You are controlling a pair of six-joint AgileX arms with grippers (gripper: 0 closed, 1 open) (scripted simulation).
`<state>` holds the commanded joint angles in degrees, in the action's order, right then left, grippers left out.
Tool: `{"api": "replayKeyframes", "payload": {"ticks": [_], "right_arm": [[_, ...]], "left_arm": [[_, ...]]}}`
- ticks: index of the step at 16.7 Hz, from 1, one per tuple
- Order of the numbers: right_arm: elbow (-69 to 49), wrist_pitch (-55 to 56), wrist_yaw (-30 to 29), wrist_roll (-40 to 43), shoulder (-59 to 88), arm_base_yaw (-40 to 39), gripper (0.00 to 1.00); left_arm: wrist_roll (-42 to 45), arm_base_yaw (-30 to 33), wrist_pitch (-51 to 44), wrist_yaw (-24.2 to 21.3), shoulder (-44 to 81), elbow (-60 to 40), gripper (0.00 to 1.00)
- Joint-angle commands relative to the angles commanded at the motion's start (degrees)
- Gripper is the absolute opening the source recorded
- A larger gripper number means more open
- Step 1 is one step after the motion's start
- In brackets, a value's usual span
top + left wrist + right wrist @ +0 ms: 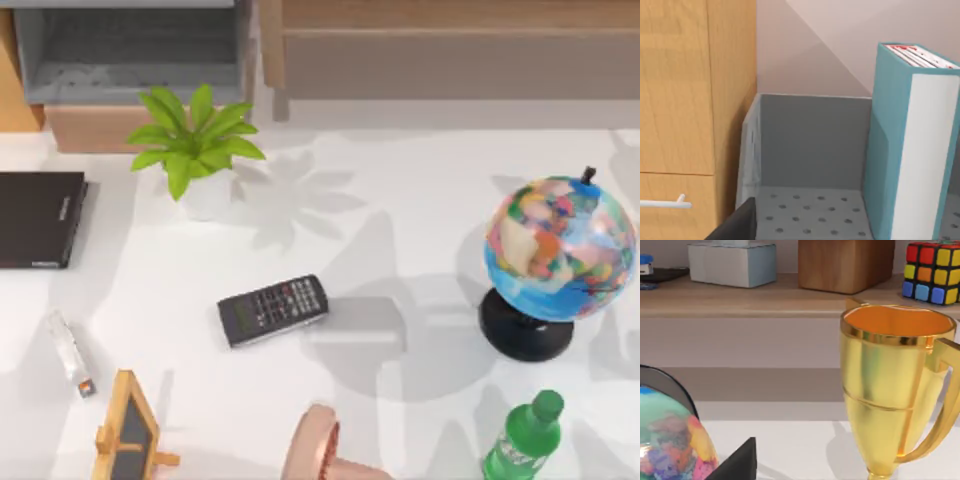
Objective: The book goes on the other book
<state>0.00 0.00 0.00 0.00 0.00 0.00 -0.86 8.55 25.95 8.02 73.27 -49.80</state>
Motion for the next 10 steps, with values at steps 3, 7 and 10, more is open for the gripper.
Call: {"api": "replayKeyframes", "payload": {"ticks": [3, 7, 10], "right_arm": [[0.0, 0.0, 0.0, 0.0, 0.0, 0.0, 1.00], [0.0, 0.0, 0.0, 0.0, 0.0, 0.0, 1.00], [0.0, 0.0, 0.0, 0.0, 0.0, 0.0, 1.00]], "left_arm": [[0.1, 2.0, 4.9, 1.4, 17.0, -9.9, 1.00], [0.4, 4.0, 9.5, 2.7, 31.4, -19.1, 1.00], [0.6, 4.7, 11.1, 3.1, 35.8, -22.2, 1.00]]}}
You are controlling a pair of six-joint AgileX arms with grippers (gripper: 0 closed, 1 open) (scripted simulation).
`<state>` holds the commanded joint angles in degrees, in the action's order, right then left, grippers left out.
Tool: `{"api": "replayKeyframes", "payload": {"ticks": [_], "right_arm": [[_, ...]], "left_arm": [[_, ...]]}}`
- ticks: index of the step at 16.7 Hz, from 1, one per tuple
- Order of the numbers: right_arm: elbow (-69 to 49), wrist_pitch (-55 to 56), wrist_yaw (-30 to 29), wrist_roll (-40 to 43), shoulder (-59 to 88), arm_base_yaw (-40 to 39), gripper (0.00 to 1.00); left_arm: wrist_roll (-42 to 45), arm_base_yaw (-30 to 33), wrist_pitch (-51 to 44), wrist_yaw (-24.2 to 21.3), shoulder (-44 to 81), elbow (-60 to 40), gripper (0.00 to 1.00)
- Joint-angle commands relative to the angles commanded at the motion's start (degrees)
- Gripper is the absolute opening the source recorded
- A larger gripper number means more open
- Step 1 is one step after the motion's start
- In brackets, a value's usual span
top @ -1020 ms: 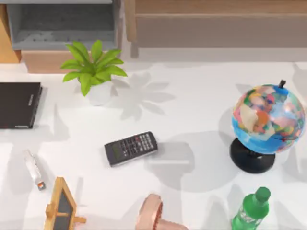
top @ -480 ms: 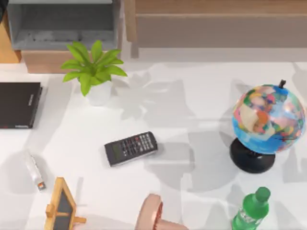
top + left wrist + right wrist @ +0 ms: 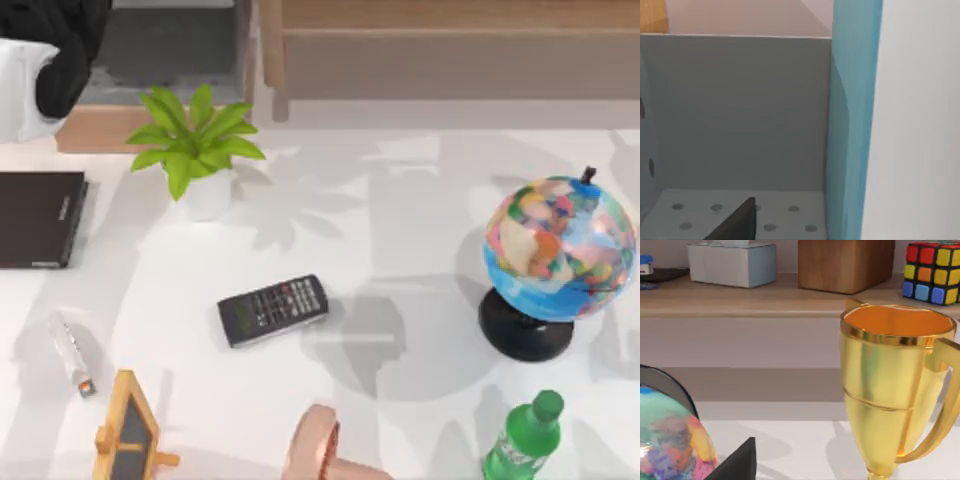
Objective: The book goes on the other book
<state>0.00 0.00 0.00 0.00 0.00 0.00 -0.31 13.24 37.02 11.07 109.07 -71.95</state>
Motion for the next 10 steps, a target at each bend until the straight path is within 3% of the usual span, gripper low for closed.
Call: {"api": "replayKeyframes", "payload": {"ticks": [10], "right_arm": [[0.0, 0.0, 0.0, 0.0, 0.0, 0.0, 1.00]], "left_arm": [[0.0, -0.4, -1.2, -0.5, 3.4, -4.6, 1.00]]}}
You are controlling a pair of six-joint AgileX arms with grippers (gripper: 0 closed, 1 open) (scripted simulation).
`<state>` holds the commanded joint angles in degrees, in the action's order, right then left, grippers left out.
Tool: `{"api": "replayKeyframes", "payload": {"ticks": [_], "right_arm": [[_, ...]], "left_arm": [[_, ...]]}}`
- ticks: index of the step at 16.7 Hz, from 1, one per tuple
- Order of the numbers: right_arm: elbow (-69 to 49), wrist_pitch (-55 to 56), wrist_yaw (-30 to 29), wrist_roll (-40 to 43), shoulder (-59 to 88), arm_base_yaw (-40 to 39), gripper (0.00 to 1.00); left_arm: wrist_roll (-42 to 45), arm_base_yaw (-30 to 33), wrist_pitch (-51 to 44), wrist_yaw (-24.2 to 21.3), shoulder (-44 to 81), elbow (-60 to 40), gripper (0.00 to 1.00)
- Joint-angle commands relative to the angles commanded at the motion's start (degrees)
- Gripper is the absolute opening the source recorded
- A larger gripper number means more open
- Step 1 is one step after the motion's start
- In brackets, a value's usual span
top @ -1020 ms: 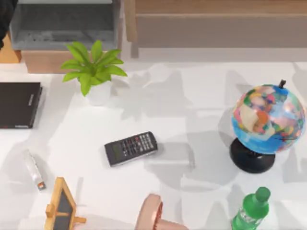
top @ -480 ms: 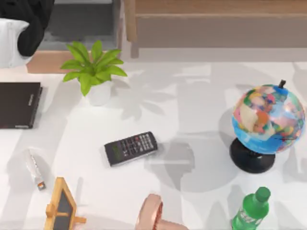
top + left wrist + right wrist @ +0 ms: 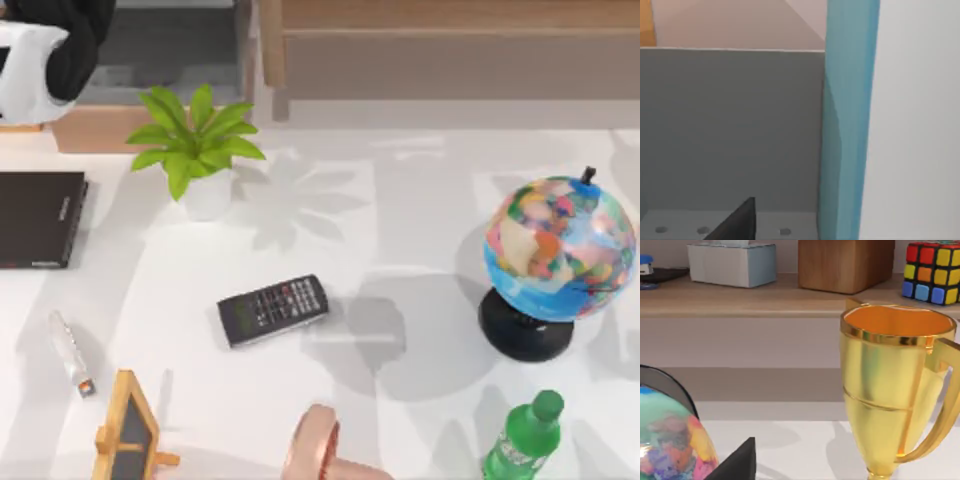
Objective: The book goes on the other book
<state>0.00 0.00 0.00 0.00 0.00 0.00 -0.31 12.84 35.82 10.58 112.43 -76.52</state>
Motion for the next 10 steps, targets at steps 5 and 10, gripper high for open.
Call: {"api": "replayKeyframes", "payload": {"ticks": [5, 10], "right_arm": [[0.0, 0.0, 0.0, 0.0, 0.0, 0.0, 1.00], [0.0, 0.0, 0.0, 0.0, 0.0, 0.0, 1.00]], "left_arm": [[0.0, -0.3, -1.2, -0.3, 2.8, -4.0, 1.00], [0.0, -0.3, -1.2, -0.3, 2.8, -4.0, 0.77]]}}
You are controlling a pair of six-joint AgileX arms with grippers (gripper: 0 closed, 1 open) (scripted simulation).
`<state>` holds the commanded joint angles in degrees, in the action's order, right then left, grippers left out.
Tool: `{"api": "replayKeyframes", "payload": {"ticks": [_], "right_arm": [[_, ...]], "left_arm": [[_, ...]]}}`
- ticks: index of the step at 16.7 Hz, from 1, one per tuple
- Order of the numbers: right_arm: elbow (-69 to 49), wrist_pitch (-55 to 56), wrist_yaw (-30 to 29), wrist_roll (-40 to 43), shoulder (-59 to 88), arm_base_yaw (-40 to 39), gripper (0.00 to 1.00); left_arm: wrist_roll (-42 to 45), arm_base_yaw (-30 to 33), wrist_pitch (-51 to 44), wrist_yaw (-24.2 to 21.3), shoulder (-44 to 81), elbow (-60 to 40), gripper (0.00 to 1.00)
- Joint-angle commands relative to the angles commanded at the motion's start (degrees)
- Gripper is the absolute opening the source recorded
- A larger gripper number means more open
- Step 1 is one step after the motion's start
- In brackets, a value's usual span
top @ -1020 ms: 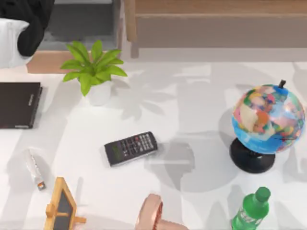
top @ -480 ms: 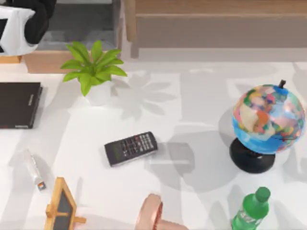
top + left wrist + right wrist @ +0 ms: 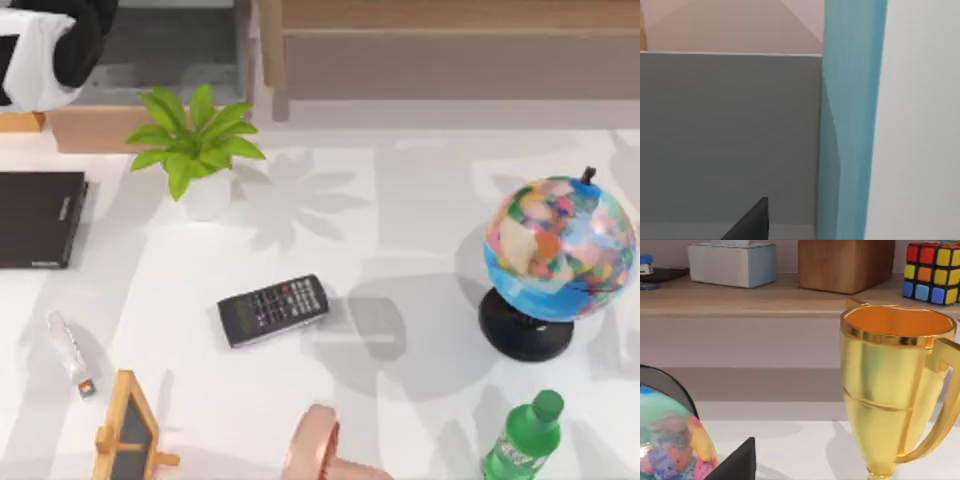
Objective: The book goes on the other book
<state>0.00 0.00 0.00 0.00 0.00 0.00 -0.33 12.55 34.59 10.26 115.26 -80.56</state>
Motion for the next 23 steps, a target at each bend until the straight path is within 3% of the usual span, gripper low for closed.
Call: {"api": "replayKeyframes", "payload": {"ticks": [10, 23], "right_arm": [[0.0, 0.0, 0.0, 0.0, 0.0, 0.0, 1.00], [0.0, 0.0, 0.0, 0.0, 0.0, 0.0, 1.00]], "left_arm": [[0.0, 0.0, 0.0, 0.0, 0.0, 0.0, 0.02], [0.1, 0.3, -0.9, 0.2, -2.2, 1.2, 0.00]]}}
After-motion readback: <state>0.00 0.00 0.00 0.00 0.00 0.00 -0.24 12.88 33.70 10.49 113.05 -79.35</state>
